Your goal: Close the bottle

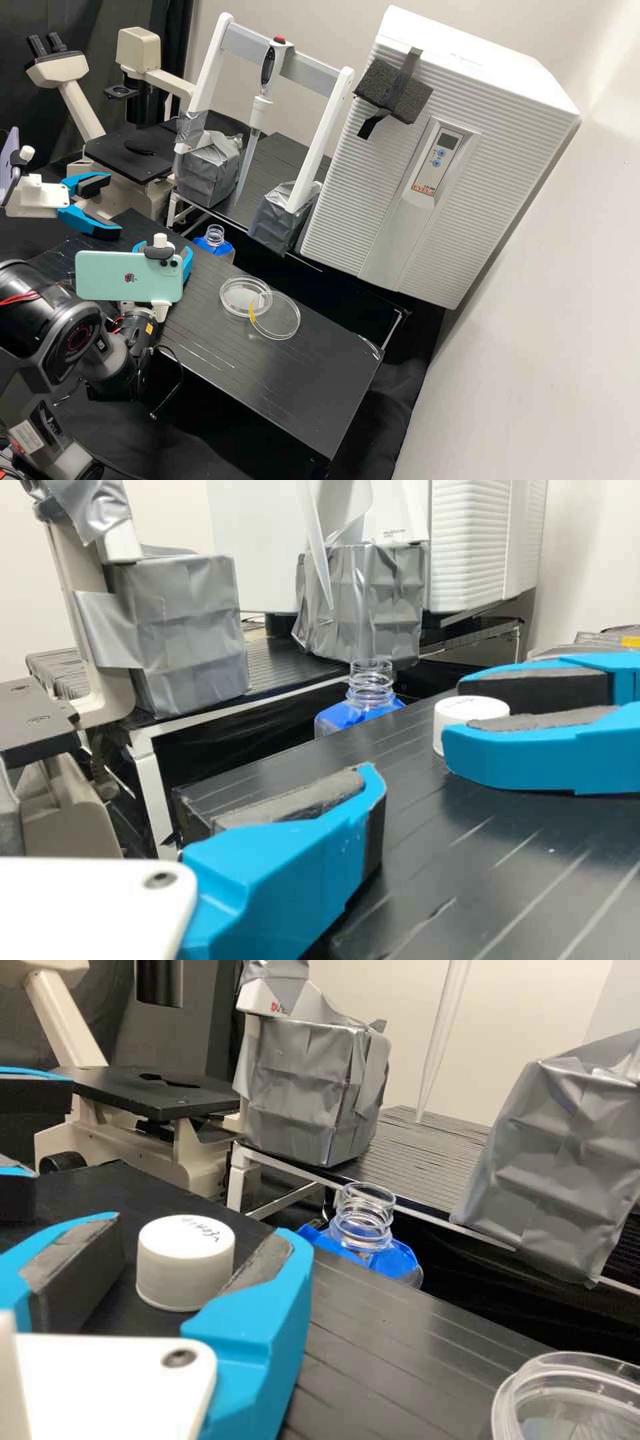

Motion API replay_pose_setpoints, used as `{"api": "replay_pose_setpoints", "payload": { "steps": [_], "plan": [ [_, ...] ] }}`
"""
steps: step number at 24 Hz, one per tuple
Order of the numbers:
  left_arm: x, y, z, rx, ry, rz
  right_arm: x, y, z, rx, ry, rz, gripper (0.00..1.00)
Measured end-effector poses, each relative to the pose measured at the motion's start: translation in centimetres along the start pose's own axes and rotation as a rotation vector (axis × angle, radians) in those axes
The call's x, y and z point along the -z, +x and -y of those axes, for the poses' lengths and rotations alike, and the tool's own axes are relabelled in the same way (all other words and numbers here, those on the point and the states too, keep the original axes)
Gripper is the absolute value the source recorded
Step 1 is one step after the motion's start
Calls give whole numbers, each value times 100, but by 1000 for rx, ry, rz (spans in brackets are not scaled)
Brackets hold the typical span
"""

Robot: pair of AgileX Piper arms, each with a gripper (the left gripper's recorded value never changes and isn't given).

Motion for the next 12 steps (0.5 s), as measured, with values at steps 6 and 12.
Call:
{"api": "replay_pose_setpoints", "payload": {
  "steps": [6, 12],
  "plan": [
    [0, 0, 0, 0, 0, 0, -10, 4, 7, 2, 4, 2, 0],
    [0, 0, 0, 0, 0, 0, -8, 14, -4, -2, 2, -1, 0]
  ]
}}
